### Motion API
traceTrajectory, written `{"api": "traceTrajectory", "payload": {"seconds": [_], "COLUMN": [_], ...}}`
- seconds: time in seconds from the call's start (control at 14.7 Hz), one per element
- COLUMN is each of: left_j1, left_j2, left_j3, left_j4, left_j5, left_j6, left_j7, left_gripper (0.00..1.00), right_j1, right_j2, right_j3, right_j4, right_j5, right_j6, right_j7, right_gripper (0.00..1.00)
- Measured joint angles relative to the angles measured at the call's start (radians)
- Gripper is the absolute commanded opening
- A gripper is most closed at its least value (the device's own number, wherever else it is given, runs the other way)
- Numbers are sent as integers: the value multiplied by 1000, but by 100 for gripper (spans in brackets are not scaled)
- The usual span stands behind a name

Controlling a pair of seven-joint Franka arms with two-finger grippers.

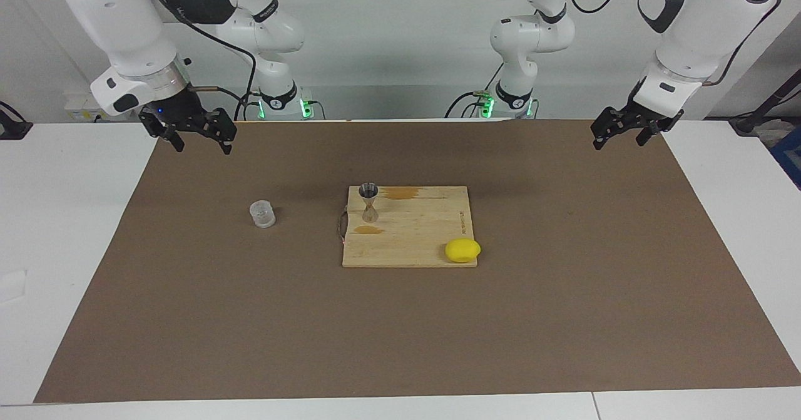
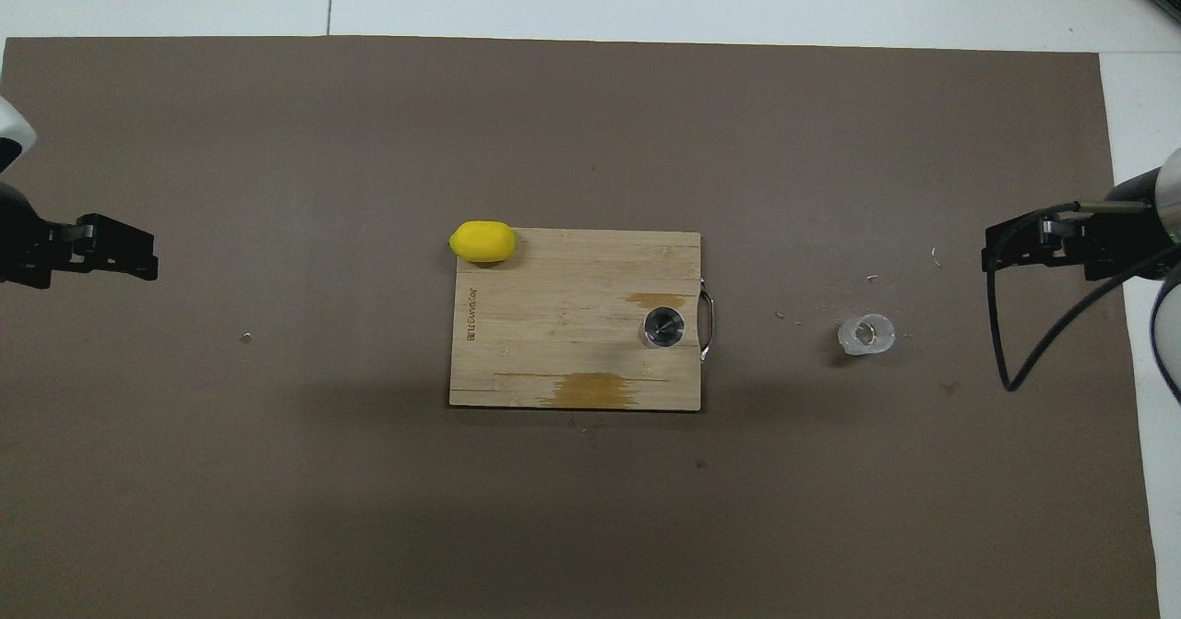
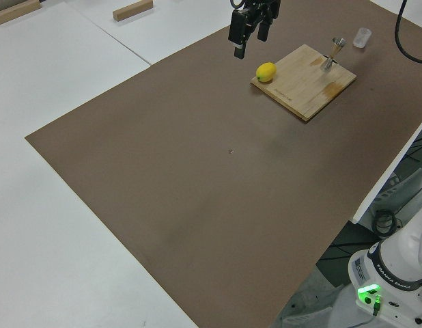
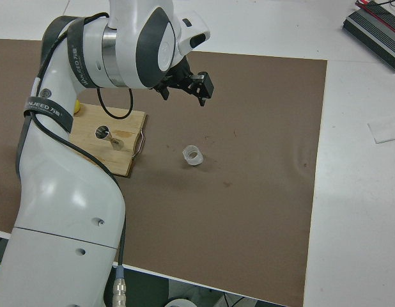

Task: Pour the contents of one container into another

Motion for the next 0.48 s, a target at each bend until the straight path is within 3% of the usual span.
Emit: {"api": "traceTrajectory", "payload": {"seconds": [0.48], "left_j1": [0], "left_j2": [0], "left_j3": [0], "left_j4": [0], "left_j5": [0], "left_j6": [1], "left_j7": [0], "left_gripper": [100], "right_j1": [9], "right_j2": [0], "right_j3": [2], "right_j4": [-2], "right_j5": [0], "right_j6": [0], "right_j7": [1], "right_gripper": [100]}}
